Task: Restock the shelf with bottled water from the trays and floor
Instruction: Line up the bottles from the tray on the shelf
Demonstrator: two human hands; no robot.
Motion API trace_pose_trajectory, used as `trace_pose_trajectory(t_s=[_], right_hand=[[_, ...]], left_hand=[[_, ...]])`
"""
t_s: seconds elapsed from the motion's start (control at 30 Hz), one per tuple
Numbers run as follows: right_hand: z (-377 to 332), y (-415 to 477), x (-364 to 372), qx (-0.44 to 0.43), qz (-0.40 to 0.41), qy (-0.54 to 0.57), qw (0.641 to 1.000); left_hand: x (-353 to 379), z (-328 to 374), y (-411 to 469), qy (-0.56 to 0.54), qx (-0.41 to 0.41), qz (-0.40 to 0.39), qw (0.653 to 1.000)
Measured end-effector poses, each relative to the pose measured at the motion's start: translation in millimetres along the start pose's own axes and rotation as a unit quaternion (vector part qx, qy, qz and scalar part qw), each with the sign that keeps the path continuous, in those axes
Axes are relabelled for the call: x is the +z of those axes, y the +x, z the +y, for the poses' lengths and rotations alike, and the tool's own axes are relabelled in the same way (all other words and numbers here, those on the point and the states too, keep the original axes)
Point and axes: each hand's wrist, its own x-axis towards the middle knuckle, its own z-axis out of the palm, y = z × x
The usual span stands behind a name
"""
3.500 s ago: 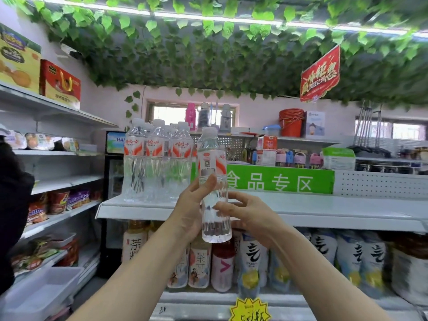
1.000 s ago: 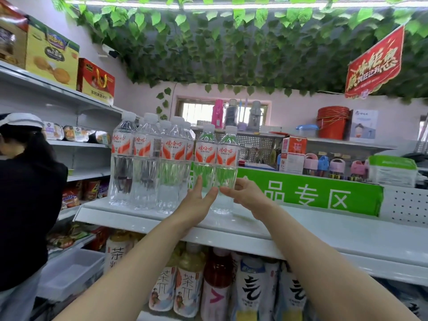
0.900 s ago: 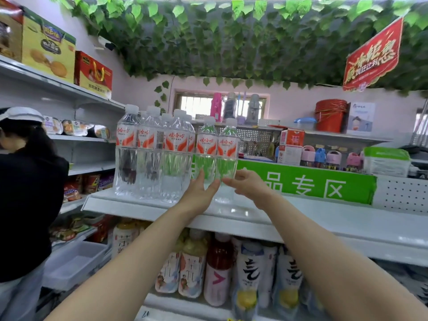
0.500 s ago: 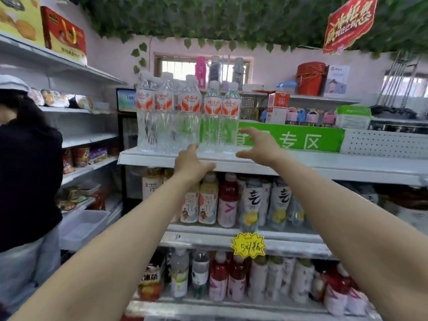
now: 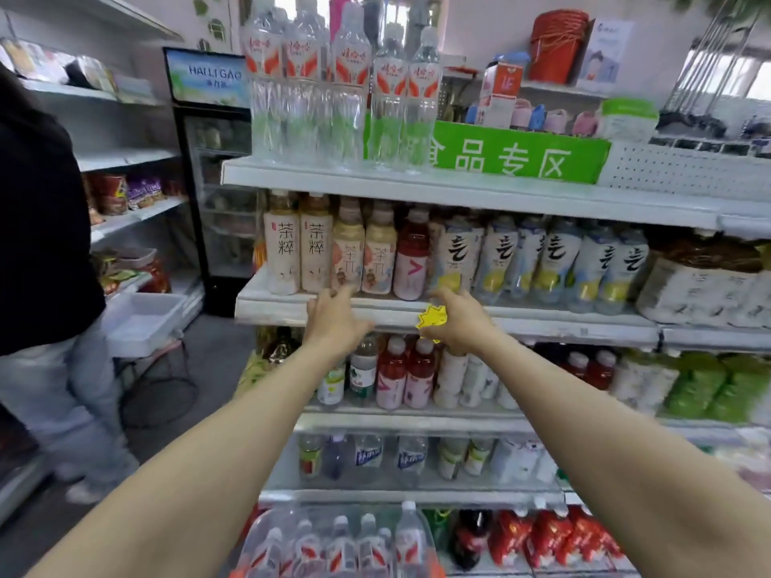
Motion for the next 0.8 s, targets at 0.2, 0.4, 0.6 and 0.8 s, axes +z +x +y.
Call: trace_pose_trajectory(t_s=[0.2,0.4,0.6,0.8], right_hand=[[32,-10,97,0.050,-0.103,0.040,0.993],[75,-29,195,0.107,-0.239,0.076,0.962],[123,-60,282,0.158,-0.347,0.083,0.921],[148,-97,344,0.304,-0.465,0.221,0.801]], left_hand=[[65,-80,-19,0.013,-0.103,-0.064,0.993],[140,-152,-54,-0.002,-0.195,-0.152,0.969],[208,-211,-104,-0.016,-0.349,-0.211,0.913],[251,-240,-145,-0.033,-0.444,-0.234,0.864]])
